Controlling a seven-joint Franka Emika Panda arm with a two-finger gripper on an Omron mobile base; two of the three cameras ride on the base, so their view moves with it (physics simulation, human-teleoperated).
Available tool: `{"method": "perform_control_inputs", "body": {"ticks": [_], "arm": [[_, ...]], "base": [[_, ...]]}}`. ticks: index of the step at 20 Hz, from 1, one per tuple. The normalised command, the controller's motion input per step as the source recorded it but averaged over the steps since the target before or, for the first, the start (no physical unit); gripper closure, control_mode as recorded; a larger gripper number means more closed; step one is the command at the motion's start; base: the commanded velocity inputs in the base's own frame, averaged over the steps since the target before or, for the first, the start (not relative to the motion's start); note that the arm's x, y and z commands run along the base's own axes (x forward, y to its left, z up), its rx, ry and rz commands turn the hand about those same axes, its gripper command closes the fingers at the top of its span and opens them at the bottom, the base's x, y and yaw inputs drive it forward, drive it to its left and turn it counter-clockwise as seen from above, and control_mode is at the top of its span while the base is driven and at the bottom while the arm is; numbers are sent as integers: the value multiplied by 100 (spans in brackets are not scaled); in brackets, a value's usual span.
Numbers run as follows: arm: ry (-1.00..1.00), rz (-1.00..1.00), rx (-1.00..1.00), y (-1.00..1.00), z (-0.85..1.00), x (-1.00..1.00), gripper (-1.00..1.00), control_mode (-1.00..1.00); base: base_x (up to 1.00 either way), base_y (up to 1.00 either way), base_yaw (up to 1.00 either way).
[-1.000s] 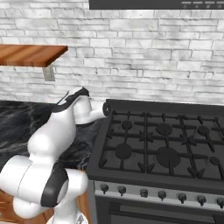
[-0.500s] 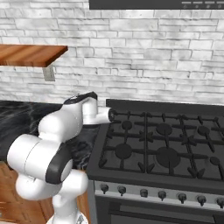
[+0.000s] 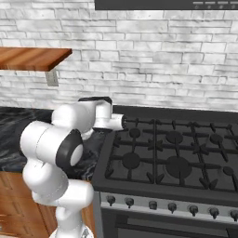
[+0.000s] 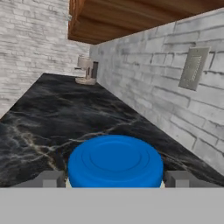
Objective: Take 2 condiments from the cabinet and move them on the counter near the stove.Make sure the condiments are lined up with each other, next to each other.
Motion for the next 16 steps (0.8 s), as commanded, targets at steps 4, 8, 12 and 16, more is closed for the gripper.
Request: {"method": "perform_control_inputs", "body": {"ticks": [4, 8, 12, 16], "arm": [[0, 7, 0, -15, -25, 41, 100, -100], [0, 11, 1, -2, -30, 23, 100, -100], [0, 11, 3, -1, -33, 27, 100, -100], [0, 10, 1, 0, -33, 24, 100, -100]], "base": [[0, 0, 0], [0, 0, 0], [0, 0, 0], [0, 0, 0]]}}
